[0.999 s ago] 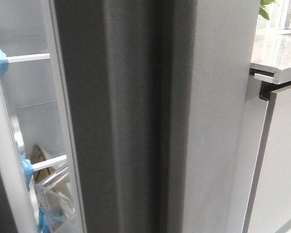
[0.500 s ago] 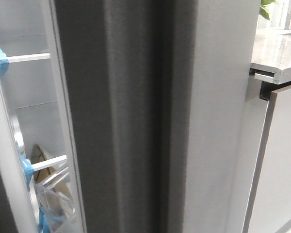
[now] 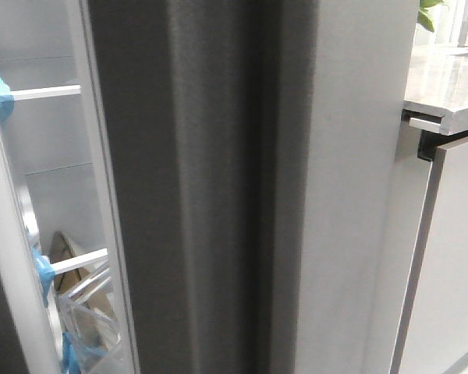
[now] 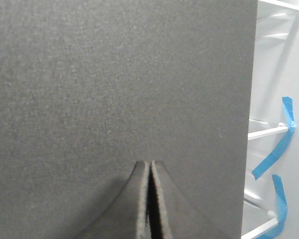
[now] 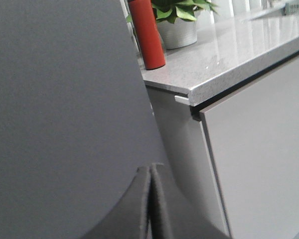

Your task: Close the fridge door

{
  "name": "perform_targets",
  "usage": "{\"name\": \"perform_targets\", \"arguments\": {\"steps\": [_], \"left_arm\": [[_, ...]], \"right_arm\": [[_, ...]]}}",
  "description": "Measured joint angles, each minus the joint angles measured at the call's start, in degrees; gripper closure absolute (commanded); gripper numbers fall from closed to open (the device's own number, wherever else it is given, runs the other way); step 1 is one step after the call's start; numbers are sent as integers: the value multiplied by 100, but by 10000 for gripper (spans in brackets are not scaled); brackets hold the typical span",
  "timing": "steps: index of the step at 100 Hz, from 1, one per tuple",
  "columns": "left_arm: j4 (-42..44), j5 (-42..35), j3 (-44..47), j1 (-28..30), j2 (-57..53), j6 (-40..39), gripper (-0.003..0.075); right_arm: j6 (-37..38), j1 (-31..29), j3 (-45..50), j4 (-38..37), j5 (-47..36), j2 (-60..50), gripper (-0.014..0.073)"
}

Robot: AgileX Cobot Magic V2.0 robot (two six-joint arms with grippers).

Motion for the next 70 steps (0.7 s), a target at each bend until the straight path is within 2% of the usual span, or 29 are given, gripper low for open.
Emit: {"name": "perform_targets", "arguments": {"steps": [9,23,54,70], "left_arm": [[0,0,0,0,0,0,740],[0,0,0,0,0,0,740],[0,0,0,0,0,0,740],[0,0,0,0,0,0,740]], "right_arm": [[2,0,-268,136,232,0,638],[2,0,-1194,195,842,16,638],[2,0,-3182,195,2371,703,638],[-275,0,-4160,195,3134,1127,638]]}}
